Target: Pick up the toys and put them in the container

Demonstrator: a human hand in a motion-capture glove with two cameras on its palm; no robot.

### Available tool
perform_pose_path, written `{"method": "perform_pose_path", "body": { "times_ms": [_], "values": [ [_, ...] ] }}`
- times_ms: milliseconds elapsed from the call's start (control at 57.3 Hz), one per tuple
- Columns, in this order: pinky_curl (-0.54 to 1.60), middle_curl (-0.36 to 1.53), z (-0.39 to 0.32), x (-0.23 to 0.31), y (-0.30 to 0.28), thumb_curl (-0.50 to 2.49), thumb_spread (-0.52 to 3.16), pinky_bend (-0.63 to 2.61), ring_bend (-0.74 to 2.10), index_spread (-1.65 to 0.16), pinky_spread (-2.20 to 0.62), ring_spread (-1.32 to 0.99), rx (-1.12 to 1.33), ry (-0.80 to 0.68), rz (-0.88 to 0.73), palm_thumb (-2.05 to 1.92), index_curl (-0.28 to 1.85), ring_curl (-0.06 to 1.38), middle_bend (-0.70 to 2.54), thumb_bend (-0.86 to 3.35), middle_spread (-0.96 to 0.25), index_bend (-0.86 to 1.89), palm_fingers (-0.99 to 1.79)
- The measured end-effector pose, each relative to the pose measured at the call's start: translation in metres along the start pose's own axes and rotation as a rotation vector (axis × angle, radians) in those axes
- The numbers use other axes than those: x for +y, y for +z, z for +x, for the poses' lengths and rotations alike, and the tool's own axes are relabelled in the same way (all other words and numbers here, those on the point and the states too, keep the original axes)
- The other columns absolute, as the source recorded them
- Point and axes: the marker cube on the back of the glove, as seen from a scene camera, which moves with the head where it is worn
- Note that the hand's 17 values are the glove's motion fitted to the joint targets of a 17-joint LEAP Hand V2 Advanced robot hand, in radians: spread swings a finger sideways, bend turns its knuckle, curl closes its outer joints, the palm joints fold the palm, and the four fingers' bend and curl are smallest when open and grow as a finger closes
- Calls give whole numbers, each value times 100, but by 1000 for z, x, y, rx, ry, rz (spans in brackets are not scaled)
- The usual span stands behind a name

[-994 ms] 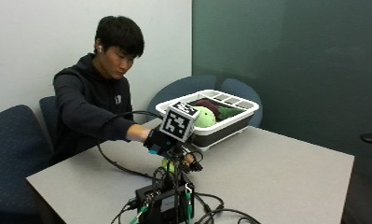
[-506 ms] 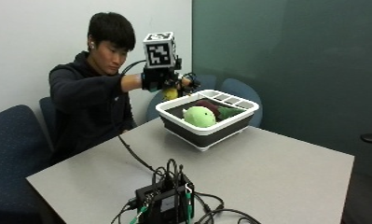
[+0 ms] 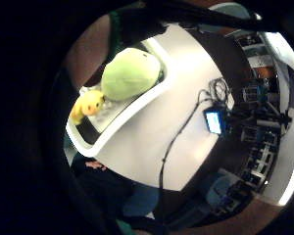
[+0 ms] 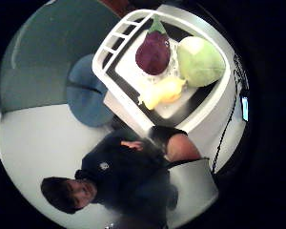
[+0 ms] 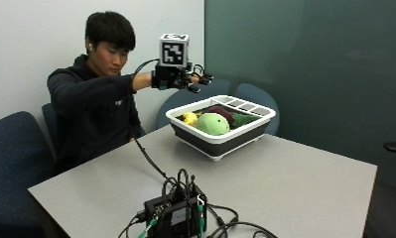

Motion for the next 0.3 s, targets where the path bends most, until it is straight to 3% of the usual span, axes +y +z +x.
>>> {"method": "perform_pose_path", "body": {
  "times_ms": [122,296],
  "values": [
    [40,24,72,10,-30,43,116,72,13,-24,5,-3,-231,94,154,24,50,14,9,-5,0,33,-22],
    [37,23,91,68,-3,39,119,63,13,-27,6,-2,-149,37,310,21,52,12,13,-1,0,45,-12]
  ]
}}
